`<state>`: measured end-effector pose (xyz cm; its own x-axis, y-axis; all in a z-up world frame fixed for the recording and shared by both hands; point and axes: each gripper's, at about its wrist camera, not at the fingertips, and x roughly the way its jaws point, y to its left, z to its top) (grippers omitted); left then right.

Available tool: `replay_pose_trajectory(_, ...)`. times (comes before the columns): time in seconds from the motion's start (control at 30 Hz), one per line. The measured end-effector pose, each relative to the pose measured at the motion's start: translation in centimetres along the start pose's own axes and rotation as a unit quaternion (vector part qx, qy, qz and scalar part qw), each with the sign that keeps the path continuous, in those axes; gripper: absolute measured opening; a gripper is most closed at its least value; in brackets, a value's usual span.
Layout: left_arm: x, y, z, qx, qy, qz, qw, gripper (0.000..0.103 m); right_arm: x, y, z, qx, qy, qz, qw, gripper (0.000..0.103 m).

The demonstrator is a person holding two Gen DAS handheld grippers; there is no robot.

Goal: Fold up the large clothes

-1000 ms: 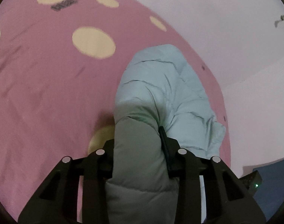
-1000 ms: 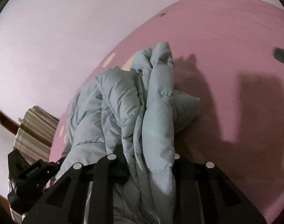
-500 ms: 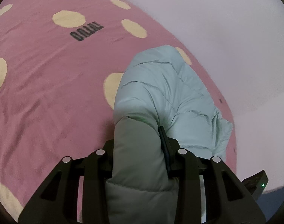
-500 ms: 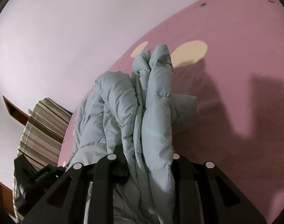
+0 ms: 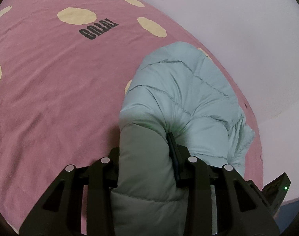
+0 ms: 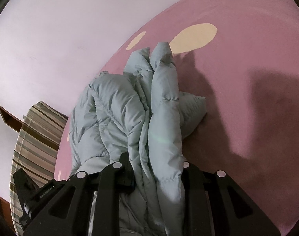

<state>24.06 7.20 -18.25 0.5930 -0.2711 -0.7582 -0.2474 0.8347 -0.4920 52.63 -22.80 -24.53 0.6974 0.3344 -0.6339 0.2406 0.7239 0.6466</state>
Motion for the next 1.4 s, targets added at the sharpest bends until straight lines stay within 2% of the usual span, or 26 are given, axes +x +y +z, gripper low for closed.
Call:
replay_pose_trajectory(0.37,0.0,0.3,0.1,0.006,0.0,0.001,1.0,0.037,0.2,0.2,0.3,0.003,0.0,-0.002,1.0,0.023)
replay_pose_trajectory(0.53,0.2,0.6,0.3,0.006,0.0,0.003,1.0,0.039,0.1,0.2,0.4,0.001,0.002,-0.007,1.0,0.027)
replay_pose_trajectory(0.73,-0.4,0.7,0.3,0.015,-0.004,0.02,0.9997,0.051,-0.5,0.5,0.5,-0.005,0.001,-0.025,1.0,0.038)
replay_pose_trajectory(0.8,-0.8,0.8,0.3,0.019,-0.007,0.033,0.9993,0.064,-1.0,0.6,0.5,-0.009,0.0,-0.031,0.999,0.042)
replay_pose_trajectory(0.97,-2.1,1.2,0.0,0.041,-0.017,0.057,0.9974,0.078,-3.0,0.4,0.5,-0.017,-0.013,-0.05,0.999,0.051)
replay_pose_trajectory(1.1,-3.6,0.7,-0.6,0.078,-0.031,0.087,0.9927,0.079,-4.8,0.1,0.1,-0.029,-0.021,-0.073,0.997,0.056)
replay_pose_trajectory(1.27,-5.8,-0.5,-2.0,0.132,-0.058,0.137,0.9801,0.079,-7.8,-0.3,-0.5,-0.039,-0.048,-0.127,0.99,0.057)
replay_pose_trajectory(1.4,-7.7,-1.3,-3.3,0.16,-0.073,0.156,0.972,0.079,-10.4,-0.4,-1.2,-0.055,-0.062,-0.154,0.985,0.057)
